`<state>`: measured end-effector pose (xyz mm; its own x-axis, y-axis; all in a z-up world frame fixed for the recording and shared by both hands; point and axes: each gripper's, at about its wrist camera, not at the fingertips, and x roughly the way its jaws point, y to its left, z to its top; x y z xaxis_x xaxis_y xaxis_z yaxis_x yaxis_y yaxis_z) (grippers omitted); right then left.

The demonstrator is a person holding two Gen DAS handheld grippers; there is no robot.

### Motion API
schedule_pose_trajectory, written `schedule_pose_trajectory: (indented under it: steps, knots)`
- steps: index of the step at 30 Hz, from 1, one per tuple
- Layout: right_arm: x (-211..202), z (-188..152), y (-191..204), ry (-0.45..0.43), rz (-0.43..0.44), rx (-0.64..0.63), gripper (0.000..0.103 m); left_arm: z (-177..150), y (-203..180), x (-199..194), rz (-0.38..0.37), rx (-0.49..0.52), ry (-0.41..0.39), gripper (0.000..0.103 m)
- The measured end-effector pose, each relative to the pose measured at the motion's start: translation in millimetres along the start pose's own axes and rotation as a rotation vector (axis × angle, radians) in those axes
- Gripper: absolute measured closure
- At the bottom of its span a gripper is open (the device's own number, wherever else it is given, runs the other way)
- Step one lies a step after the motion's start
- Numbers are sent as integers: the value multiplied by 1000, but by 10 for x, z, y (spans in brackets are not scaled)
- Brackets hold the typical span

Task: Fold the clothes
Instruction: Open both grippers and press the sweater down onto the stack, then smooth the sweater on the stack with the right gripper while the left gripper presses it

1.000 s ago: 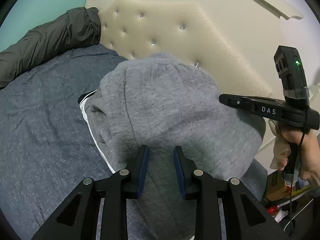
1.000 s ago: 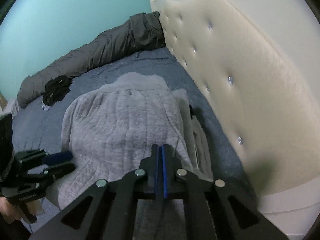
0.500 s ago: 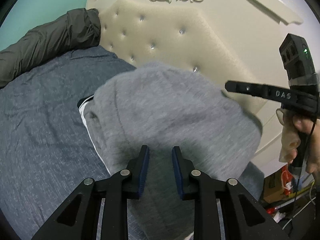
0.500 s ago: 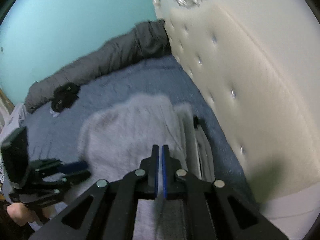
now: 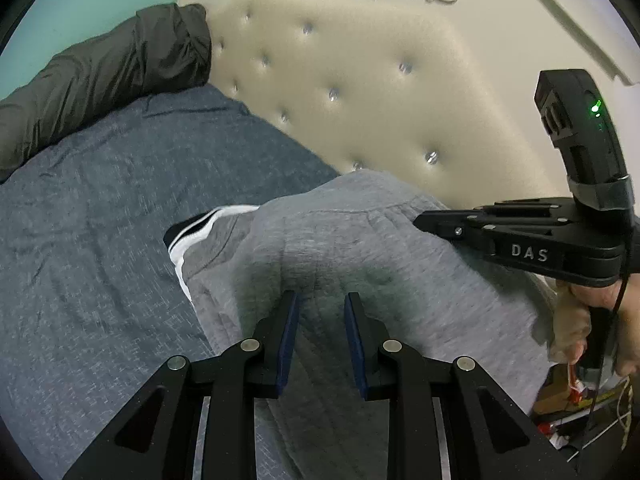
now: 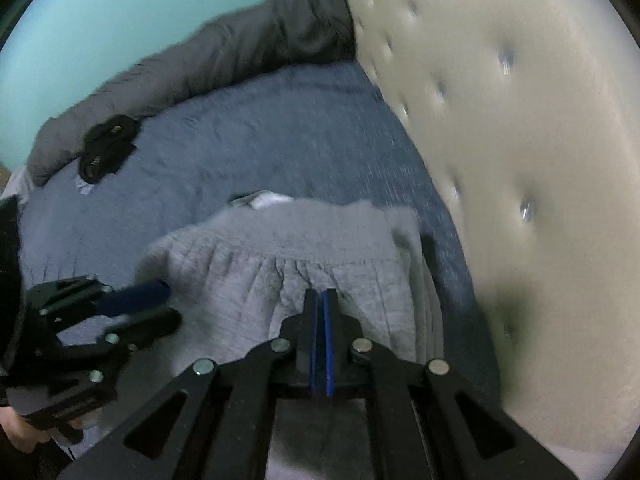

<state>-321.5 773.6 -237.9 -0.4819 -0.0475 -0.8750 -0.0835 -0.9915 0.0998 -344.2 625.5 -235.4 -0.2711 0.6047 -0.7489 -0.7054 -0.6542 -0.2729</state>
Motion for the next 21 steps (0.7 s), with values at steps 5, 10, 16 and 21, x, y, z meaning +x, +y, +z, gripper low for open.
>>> schedule_pose_trajectory:
  steps: [5, 10, 16, 21]
  knots:
    - [131, -66, -113, 32, -2, 51, 103, -71, -59, 164, 13, 17, 44, 78]
    - [-215, -135, -39, -54, -3, 36, 103, -79, -134, -35, 37, 39, 19, 79]
    - [-865, -451, -14, -193, 45, 3, 102, -217, -346, -480, -13, 78, -44, 79]
    - [-1021, -862, -24, -224, 40, -9, 102, -439, -544, -565, -22, 108, -46, 79]
